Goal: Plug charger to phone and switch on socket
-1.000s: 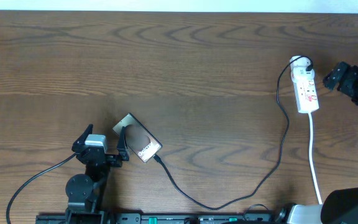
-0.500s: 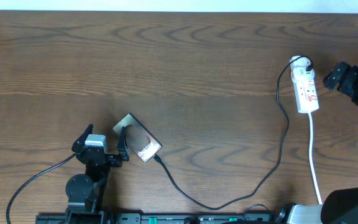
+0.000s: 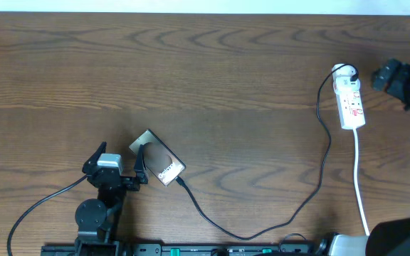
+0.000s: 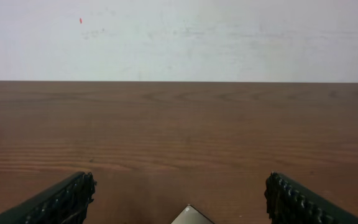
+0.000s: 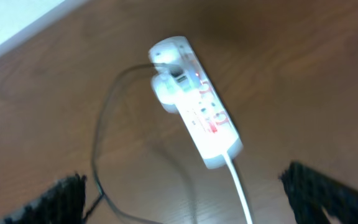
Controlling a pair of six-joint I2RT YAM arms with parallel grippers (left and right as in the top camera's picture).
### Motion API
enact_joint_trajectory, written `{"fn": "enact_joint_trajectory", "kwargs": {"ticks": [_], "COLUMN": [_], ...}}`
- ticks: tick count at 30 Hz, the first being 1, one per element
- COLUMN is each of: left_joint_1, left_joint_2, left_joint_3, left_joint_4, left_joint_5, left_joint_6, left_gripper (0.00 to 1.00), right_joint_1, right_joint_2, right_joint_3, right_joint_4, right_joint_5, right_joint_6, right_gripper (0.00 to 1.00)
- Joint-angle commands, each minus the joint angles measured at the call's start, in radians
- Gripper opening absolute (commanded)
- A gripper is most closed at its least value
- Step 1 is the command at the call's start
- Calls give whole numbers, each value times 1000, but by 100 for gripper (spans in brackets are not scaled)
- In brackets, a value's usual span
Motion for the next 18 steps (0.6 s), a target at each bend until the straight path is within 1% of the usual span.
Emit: {"fn": "enact_joint_trajectory", "kwargs": {"ticks": [1,5,10,14,18], "left_joint_1": [0,0,0,0,0], "left_joint_2": [-6,-6,-6,-6,-6], "left_joint_3": [-8,-8,-8,-8,-8], "left_joint_4": [-45,-45,-45,-45,-45], "left_joint_5": [32,32,32,32,32], "left_joint_6": [14,14,14,14,14], "left_gripper": [90,90,90,90,90], "right_joint_1": [85,202,293,312,312], "right_joint_2": [-85,-196,-343,-480,-613], "right_joint_3": [-132,-391,-695,-926,-1114], "right_joint_4": [124,422,764,1020,1204], "right_joint_5": [-53,-29,-10,-11,16], "right_joint_6": [11,11,11,11,10], "right_gripper": [99,99,99,99,99]}}
